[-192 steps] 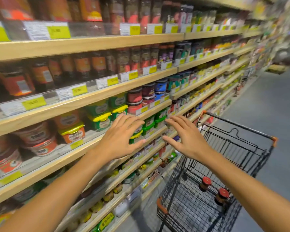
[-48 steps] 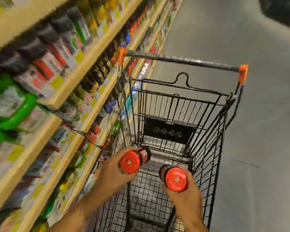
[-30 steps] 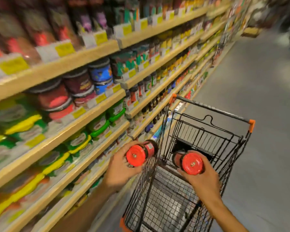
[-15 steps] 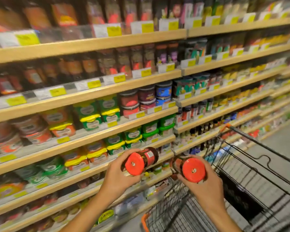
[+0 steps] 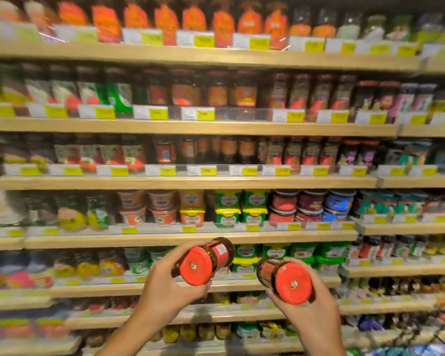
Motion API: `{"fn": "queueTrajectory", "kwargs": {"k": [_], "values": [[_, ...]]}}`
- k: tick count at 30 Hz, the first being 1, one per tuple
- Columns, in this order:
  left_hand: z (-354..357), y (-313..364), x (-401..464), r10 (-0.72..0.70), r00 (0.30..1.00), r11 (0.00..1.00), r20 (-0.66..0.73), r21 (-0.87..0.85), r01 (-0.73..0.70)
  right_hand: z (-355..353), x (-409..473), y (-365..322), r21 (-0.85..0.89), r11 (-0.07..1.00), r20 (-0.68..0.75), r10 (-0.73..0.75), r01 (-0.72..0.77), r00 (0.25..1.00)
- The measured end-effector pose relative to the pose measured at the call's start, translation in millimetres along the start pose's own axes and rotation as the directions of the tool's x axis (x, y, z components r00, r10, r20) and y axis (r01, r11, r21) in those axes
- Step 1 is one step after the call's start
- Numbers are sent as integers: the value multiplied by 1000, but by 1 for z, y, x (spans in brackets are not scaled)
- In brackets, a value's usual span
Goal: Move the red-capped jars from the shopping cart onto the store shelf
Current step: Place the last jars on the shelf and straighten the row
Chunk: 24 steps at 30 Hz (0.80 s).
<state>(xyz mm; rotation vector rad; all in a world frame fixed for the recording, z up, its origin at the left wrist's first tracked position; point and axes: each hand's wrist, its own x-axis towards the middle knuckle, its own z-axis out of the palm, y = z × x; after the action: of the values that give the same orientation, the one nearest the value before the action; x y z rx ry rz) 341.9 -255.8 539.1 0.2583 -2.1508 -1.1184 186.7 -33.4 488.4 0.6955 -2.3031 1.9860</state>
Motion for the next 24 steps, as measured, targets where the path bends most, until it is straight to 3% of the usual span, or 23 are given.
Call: {"fn": "queueTrajectory", "kwargs": {"k": [8, 13, 24], "values": [[-75, -23, 24, 27, 998, 999, -58, -19, -29, 71, 29, -42, -16, 992, 11, -122, 122, 992], [-107, -46, 47, 31, 999, 996, -35, -87, -34, 103, 46, -61, -50, 983, -53, -178, 175, 983], [-127, -47, 107, 184, 982, 971, -47, -145, -189, 119, 67, -103, -75, 971, -135, -236, 227, 962]]}}
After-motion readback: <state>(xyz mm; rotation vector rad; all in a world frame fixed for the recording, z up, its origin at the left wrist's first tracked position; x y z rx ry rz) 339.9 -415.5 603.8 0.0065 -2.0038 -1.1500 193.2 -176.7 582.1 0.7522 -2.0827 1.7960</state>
